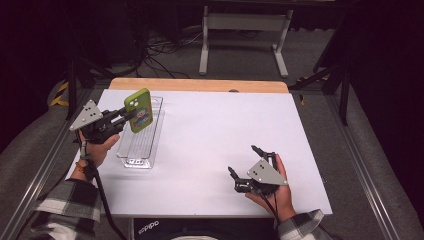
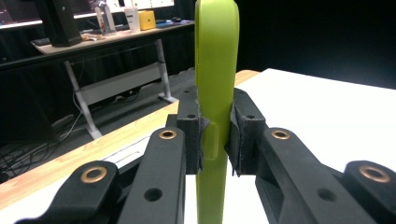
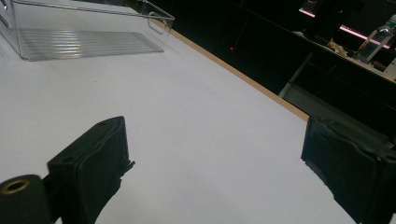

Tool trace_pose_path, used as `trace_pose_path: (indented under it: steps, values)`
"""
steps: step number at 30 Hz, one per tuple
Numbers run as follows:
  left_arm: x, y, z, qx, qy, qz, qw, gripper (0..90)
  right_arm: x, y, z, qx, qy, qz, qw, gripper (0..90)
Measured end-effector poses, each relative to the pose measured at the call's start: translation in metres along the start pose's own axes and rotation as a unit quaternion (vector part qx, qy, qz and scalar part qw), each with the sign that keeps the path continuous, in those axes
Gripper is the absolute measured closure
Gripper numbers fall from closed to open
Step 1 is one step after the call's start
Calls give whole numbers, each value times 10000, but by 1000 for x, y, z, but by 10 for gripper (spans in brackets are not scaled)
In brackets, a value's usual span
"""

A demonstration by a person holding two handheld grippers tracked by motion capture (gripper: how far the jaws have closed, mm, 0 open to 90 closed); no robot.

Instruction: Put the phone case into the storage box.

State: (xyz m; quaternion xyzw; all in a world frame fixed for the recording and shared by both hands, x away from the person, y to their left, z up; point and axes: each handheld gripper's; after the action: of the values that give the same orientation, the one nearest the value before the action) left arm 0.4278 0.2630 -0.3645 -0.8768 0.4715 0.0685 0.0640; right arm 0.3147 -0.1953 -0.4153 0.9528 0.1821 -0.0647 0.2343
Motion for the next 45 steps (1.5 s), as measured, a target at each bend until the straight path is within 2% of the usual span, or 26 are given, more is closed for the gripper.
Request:
trace_pose_path:
  steps: [6, 9, 18, 20, 28, 45]
  values:
    - [4, -4, 4, -73, -104, 2, 9999, 775, 1, -1, 0, 1, -12, -13, 10000, 78]
    - [6, -7, 6, -119, -57, 17, 9999, 775, 2, -1, 0, 0, -27, -21, 10000, 78]
    - [17, -17, 11, -118, -210, 19, 9997, 775, 5, -3, 0, -45, -61, -55, 10000, 78]
    - [23, -24, 14, -108, -342, 10, 9994, 775, 6, -3, 0, -53, -81, -60, 9999, 78]
    - [37, -39, 22, -135, -514, 25, 9986, 775, 11, -7, 0, -224, -215, -56, 9995, 78]
    - [58, -64, 37, -269, -749, 108, 9968, 775, 17, -13, 4, -435, -413, -110, 9981, 79]
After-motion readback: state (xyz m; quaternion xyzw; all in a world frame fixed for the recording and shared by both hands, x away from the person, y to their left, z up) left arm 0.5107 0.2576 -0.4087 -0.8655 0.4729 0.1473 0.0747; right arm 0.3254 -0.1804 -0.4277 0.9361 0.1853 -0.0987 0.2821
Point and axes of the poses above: each handheld gripper's, and its own axes: x roughly forward along the jaws, z roughly out of its underside, y roughly to its right, and after that the axes turned 11 degrees about z, right-handed
